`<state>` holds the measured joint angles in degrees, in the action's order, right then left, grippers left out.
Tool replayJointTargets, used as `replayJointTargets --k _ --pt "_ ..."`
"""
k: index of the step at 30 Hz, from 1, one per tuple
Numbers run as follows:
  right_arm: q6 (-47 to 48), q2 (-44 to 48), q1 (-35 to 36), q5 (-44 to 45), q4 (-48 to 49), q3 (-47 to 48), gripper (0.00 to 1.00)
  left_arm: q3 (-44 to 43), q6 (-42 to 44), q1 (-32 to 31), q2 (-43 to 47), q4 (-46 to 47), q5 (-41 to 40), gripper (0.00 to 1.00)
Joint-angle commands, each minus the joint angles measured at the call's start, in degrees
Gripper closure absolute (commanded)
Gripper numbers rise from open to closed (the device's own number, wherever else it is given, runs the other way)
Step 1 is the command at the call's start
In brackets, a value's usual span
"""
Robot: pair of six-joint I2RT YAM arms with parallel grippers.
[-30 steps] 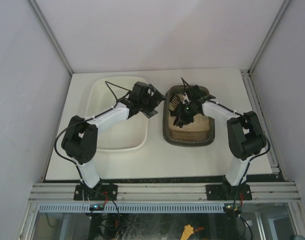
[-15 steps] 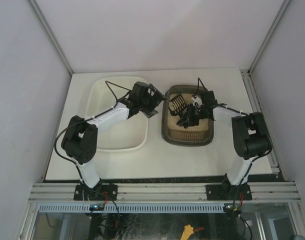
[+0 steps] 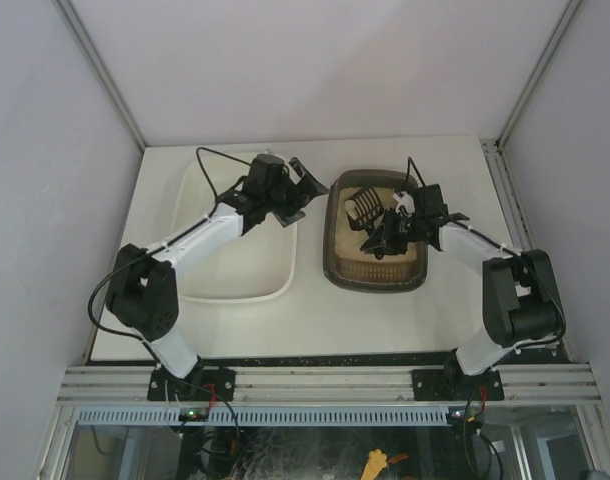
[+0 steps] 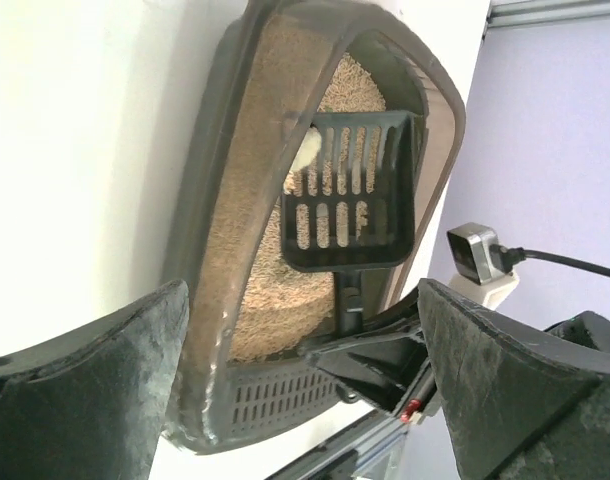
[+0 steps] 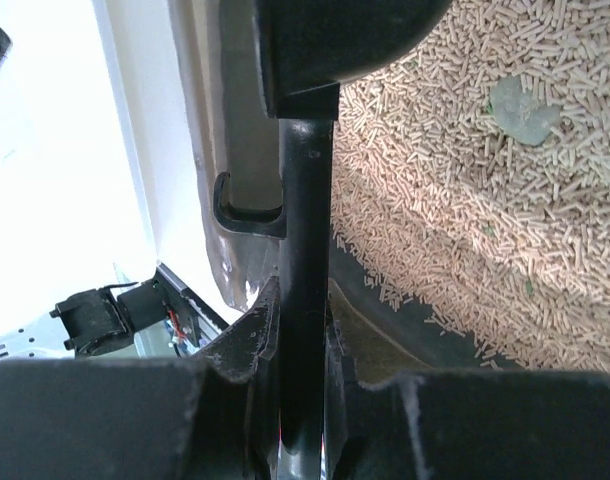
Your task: Clean the litter box
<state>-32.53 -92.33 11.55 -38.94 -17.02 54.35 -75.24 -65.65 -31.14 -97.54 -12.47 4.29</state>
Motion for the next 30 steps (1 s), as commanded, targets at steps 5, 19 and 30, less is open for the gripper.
replayJointTargets --k 5,19,30 --pt "-0.20 8.95 -2.60 -2.76 7.72 -9.56 1.00 -3.19 20.96 10.34 16.11 -9.43 3.83 0.00" --pt "-16.25 20.53 -5.56 -13.56 55.07 -32.25 1.00 2.64 37.37 21.95 33.71 -18.28 0.96 0.00" --pt "-16.85 20.53 -4.05 -13.37 52.93 -31.25 1.00 6.17 46.79 22.90 38.48 -24.06 -6.16 0.00"
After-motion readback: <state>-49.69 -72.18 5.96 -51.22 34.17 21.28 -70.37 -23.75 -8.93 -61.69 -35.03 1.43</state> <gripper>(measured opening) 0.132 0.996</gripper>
